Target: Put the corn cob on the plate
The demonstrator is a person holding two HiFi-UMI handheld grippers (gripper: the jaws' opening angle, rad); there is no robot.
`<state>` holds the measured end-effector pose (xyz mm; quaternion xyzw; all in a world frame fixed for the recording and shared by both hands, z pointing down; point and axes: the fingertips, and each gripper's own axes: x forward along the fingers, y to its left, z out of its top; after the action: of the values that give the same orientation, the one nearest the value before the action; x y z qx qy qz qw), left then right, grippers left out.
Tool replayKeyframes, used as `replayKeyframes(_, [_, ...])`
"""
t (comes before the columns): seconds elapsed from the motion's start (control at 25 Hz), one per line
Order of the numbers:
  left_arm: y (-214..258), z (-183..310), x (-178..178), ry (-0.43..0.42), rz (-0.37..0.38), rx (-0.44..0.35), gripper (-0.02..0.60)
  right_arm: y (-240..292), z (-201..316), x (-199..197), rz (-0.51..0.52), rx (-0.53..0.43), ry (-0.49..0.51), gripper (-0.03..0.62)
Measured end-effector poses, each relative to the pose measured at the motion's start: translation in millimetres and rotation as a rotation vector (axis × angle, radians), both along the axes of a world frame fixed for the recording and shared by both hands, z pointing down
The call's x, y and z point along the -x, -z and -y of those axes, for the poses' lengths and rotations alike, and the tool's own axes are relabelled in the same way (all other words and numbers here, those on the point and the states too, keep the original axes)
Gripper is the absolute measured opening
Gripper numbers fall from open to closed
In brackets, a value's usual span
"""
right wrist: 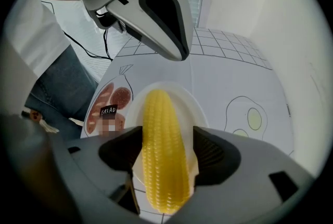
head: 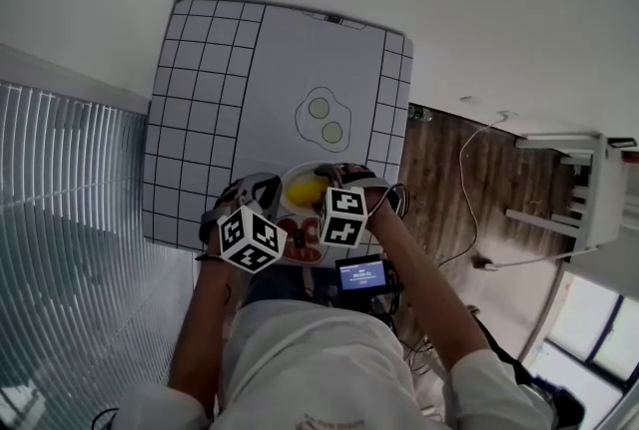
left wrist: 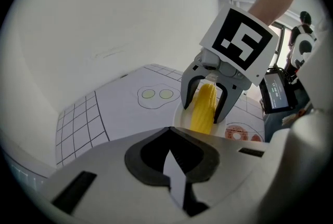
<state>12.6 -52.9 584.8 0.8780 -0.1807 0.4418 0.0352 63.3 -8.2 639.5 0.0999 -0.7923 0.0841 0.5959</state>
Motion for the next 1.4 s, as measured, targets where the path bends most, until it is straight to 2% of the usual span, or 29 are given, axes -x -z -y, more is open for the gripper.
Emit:
replayKeyframes(0.36, [0.7,3.0,-2.4,0.010,-0.009,0.006,0.006,14.9,2.4,5.0,0.075,-0.017,-0.037,0.304])
replayKeyframes(0.68, [1.8,-2.8,-6.7,0.007,-0.011,0.007,0.006,18.7,-1.0,3.7,0.096,-0.033,-0.051,0.296])
replayKeyframes(1.04, [-0.1,-9.2,-6.9,0.016,-0.019,0.013,0.006,28.1,-1.3,-7.0,0.160,-0.089,-0.184,0.227])
replayKeyframes(1.4, [-1.0,-17.7,-5.2,0.025,-0.033,0.022,0.006,28.9,-3.4,-10.3,0.137,-0.160,-0.206,0.206])
